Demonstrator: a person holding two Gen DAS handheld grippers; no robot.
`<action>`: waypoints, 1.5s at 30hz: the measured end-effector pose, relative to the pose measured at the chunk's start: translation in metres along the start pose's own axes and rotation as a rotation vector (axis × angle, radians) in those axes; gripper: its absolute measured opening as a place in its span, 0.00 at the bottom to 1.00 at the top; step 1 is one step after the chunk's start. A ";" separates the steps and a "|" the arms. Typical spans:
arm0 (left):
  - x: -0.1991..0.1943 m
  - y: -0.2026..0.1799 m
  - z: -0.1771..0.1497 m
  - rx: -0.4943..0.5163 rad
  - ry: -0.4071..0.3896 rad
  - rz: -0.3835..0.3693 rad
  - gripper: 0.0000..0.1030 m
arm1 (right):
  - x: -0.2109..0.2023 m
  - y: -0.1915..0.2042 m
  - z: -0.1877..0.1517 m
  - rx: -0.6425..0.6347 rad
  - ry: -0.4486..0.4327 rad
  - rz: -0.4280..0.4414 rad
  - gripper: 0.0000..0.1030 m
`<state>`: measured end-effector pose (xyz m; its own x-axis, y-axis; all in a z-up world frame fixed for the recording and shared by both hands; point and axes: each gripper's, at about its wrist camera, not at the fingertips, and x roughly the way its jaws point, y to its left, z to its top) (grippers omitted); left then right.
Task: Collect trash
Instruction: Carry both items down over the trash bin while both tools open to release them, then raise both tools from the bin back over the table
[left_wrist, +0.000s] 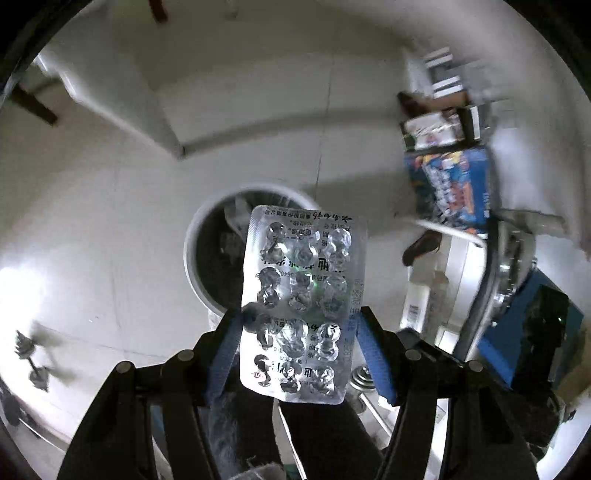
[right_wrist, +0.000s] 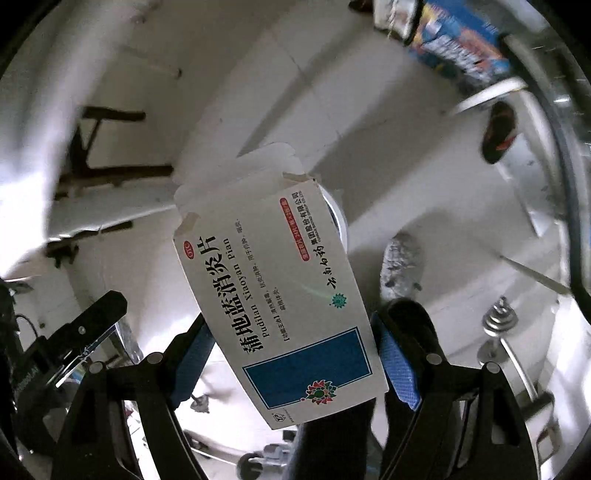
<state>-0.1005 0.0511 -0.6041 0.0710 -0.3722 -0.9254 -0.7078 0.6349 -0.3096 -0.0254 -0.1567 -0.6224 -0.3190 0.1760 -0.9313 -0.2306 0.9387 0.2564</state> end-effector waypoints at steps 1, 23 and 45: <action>0.021 0.011 0.005 -0.012 0.019 -0.004 0.62 | 0.019 -0.002 0.005 -0.003 0.012 -0.004 0.82; 0.012 0.057 -0.045 0.028 -0.143 0.311 0.94 | 0.117 0.019 0.011 -0.283 -0.026 -0.250 1.00; -0.175 -0.016 -0.126 0.070 -0.217 0.269 0.94 | -0.120 0.079 -0.085 -0.348 -0.144 -0.280 1.00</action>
<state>-0.1901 0.0207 -0.4097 0.0419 -0.0376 -0.9984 -0.6721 0.7383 -0.0561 -0.0831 -0.1289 -0.4683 -0.0755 -0.0071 -0.9971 -0.5921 0.8049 0.0391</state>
